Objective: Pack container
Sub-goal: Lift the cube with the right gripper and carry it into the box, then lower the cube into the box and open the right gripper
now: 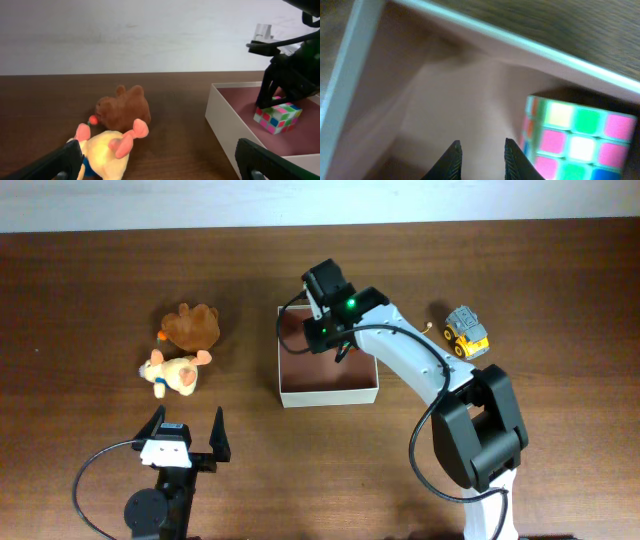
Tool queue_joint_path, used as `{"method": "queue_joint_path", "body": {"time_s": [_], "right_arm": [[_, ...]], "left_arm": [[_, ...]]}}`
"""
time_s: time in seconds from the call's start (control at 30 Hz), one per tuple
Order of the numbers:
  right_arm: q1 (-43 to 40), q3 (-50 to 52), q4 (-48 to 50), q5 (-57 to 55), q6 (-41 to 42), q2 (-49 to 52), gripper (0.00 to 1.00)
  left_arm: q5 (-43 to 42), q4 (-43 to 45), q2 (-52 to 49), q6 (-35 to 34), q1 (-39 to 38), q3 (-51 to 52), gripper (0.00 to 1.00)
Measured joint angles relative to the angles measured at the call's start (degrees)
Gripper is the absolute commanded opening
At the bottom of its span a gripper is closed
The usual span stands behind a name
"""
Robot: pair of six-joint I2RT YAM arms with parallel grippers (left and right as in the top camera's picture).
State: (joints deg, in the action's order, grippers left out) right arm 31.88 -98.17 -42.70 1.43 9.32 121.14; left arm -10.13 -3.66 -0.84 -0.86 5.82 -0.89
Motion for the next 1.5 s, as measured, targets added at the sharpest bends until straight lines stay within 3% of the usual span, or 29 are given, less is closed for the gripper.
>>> {"method": "queue_joint_path", "body": {"time_s": [0.83,1.3,1.5], "right_arm": [[0.33,0.02,5.29,-4.9,-4.81,4.48,0.29],[-4.02,0.02,4.09,-6.6,-5.53,4.5,0.3],[-4.85,0.02,4.17,-6.56,-6.84,4.5,0.35]], "left_arm": [[0.0,0.0,0.0,0.0,0.0,0.0,0.99],[0.0,0.0,0.0,0.0,0.0,0.0,0.99],[0.0,0.0,0.0,0.0,0.0,0.0,0.99]]}}
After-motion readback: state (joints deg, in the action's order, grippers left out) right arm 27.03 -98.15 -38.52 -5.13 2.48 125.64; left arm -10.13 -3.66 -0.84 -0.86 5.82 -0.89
